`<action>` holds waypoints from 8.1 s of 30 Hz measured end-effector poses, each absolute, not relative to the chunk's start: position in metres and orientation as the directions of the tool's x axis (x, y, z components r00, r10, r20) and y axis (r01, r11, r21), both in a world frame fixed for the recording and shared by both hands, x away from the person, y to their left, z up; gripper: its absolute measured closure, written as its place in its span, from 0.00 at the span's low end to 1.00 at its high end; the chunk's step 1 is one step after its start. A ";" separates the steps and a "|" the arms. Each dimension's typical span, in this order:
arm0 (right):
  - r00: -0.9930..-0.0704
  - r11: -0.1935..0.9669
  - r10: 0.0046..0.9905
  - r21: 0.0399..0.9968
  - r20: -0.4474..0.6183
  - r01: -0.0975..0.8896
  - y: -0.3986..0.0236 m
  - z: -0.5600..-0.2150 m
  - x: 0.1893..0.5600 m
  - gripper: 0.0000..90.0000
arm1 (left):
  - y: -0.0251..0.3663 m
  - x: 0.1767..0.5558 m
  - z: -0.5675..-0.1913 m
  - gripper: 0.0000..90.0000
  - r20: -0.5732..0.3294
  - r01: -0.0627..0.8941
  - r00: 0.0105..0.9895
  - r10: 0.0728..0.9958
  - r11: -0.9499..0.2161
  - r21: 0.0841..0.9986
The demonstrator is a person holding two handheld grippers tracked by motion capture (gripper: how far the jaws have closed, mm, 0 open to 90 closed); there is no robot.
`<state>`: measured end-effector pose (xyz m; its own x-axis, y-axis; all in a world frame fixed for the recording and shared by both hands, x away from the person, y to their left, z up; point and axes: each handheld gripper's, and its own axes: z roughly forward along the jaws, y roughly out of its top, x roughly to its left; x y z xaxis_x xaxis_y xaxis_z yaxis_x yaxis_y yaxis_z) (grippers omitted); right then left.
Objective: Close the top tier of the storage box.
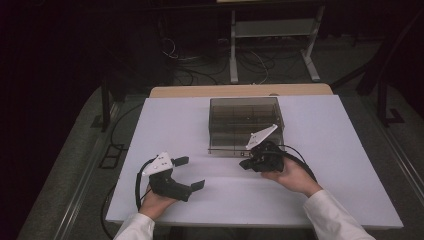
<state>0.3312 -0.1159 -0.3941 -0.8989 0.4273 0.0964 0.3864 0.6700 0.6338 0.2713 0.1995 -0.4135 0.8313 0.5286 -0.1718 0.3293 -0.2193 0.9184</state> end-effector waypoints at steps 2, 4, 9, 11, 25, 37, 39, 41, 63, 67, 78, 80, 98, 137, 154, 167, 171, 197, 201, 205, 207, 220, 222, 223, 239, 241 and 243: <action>-0.897 0.669 0.432 0.633 0.096 0.390 -0.115 -0.395 0.332 0.99 | 0.200 0.271 -0.413 0.00 -0.171 0.329 0.831 0.529 -0.220 0.918; -0.893 0.664 0.439 0.635 0.097 0.395 -0.115 -0.395 0.334 0.99 | 0.200 0.271 -0.413 0.00 -0.173 0.330 0.830 0.530 -0.218 0.918; -0.887 0.658 0.453 0.637 0.090 0.401 -0.117 -0.395 0.337 0.99 | 0.199 0.271 -0.414 0.00 -0.171 0.329 0.833 0.527 -0.222 0.918; -0.884 0.651 0.457 0.642 0.093 0.404 -0.118 -0.395 0.338 0.99 | 0.199 0.271 -0.414 0.00 -0.171 0.329 0.833 0.526 -0.222 0.918; -0.879 0.632 0.465 0.654 0.108 0.415 -0.124 -0.394 0.344 0.99 | 0.200 0.272 -0.414 0.00 -0.170 0.330 0.829 0.533 -0.222 0.918; -0.881 0.631 0.462 0.659 0.106 0.410 -0.124 -0.393 0.347 0.99 | 0.200 0.272 -0.413 0.00 -0.171 0.330 0.829 0.532 -0.220 0.918; -0.881 0.632 0.461 0.658 0.104 0.409 -0.124 -0.392 0.347 0.99 | 0.200 0.272 -0.413 0.00 -0.171 0.330 0.829 0.533 -0.220 0.918; -0.881 0.632 0.461 0.658 0.104 0.409 -0.124 -0.390 0.348 0.99 | 0.200 0.272 -0.413 0.00 -0.170 0.330 0.829 0.532 -0.220 0.918; -0.867 0.613 0.486 0.664 0.111 0.428 -0.129 -0.387 0.360 0.99 | 0.199 0.271 -0.414 0.00 -0.170 0.329 0.830 0.531 -0.220 0.918; -0.865 0.607 0.490 0.667 0.113 0.431 -0.130 -0.387 0.362 0.99 | 0.199 0.272 -0.414 0.00 -0.170 0.329 0.830 0.532 -0.221 0.918; -0.861 0.601 0.496 0.670 0.114 0.436 -0.131 -0.387 0.366 0.99 | 0.199 0.271 -0.414 0.00 -0.170 0.329 0.830 0.532 -0.221 0.918; -0.859 0.599 0.498 0.670 0.118 0.440 -0.132 -0.387 0.367 0.99 | 0.199 0.272 -0.414 0.00 -0.170 0.329 0.830 0.532 -0.221 0.918; -0.849 0.593 0.513 0.663 0.126 0.457 -0.132 -0.387 0.377 0.99 | 0.200 0.271 -0.413 0.00 -0.170 0.330 0.829 0.532 -0.220 0.918; -0.825 0.554 0.545 0.676 0.148 0.487 -0.136 -0.389 0.397 0.99 | 0.200 0.271 -0.413 0.00 -0.170 0.328 0.830 0.532 -0.219 0.919; -0.793 0.506 0.588 0.694 0.156 0.512 -0.140 -0.391 0.404 0.99 | 0.200 0.271 -0.413 0.00 -0.170 0.328 0.830 0.532 -0.218 0.919; -0.789 0.486 0.588 0.702 0.177 0.520 -0.143 -0.388 0.400 0.98 | 0.200 0.271 -0.413 0.00 -0.170 0.327 0.831 0.529 -0.218 0.920; -0.793 0.484 0.582 0.707 0.180 0.515 -0.146 -0.387 0.395 0.97 | 0.200 0.271 -0.413 0.00 -0.169 0.325 0.832 0.528 -0.218 0.920; -0.788 0.404 0.584 0.771 0.196 0.492 -0.180 -0.377 0.350 0.25 | 0.198 0.270 -0.413 0.00 -0.172 0.326 0.834 0.525 -0.217 0.920; -0.787 0.390 0.585 0.783 0.195 0.485 -0.186 -0.377 0.341 0.21 | 0.198 0.270 -0.413 0.00 -0.171 0.325 0.834 0.525 -0.217 0.920; -0.780 0.376 0.595 0.790 0.194 0.484 -0.191 -0.378 0.332 0.12 | 0.198 0.270 -0.413 0.00 -0.171 0.326 0.833 0.526 -0.217 0.920; -0.778 0.364 0.594 0.793 0.207 0.489 -0.195 -0.379 0.328 0.11 | 0.198 0.270 -0.413 0.00 -0.172 0.326 0.833 0.525 -0.216 0.920; -0.727 0.286 0.644 0.806 0.239 0.518 -0.232 -0.387 0.302 0.00 | 0.197 0.270 -0.413 0.00 -0.175 0.328 0.833 0.525 -0.215 0.920; -0.721 0.274 0.649 0.808 0.244 0.521 -0.237 -0.388 0.299 0.00 | 0.197 0.270 -0.413 0.00 -0.176 0.328 0.833 0.525 -0.214 0.920; -0.718 0.267 0.650 0.810 0.248 0.522 -0.239 -0.388 0.297 0.00 | 0.197 0.270 -0.413 0.00 -0.176 0.328 0.833 0.525 -0.213 0.920; -0.674 0.196 0.687 0.825 0.270 0.530 -0.265 -0.402 0.273 0.00 | 0.198 0.270 -0.412 0.00 -0.177 0.326 0.833 0.524 -0.206 0.923; -0.669 0.190 0.693 0.827 0.269 0.529 -0.267 -0.405 0.270 0.00 | 0.198 0.270 -0.412 0.00 -0.177 0.326 0.833 0.524 -0.206 0.923; -0.664 0.185 0.699 0.829 0.267 0.528 -0.269 -0.407 0.267 0.00 | 0.197 0.270 -0.412 0.00 -0.177 0.326 0.834 0.523 -0.207 0.923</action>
<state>0.2673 -0.2687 -0.4073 -0.6638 0.6987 0.2668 0.5281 0.1853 0.8287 0.2697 0.1974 -0.4120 0.8336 0.5231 -0.1775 0.3260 -0.2065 0.9225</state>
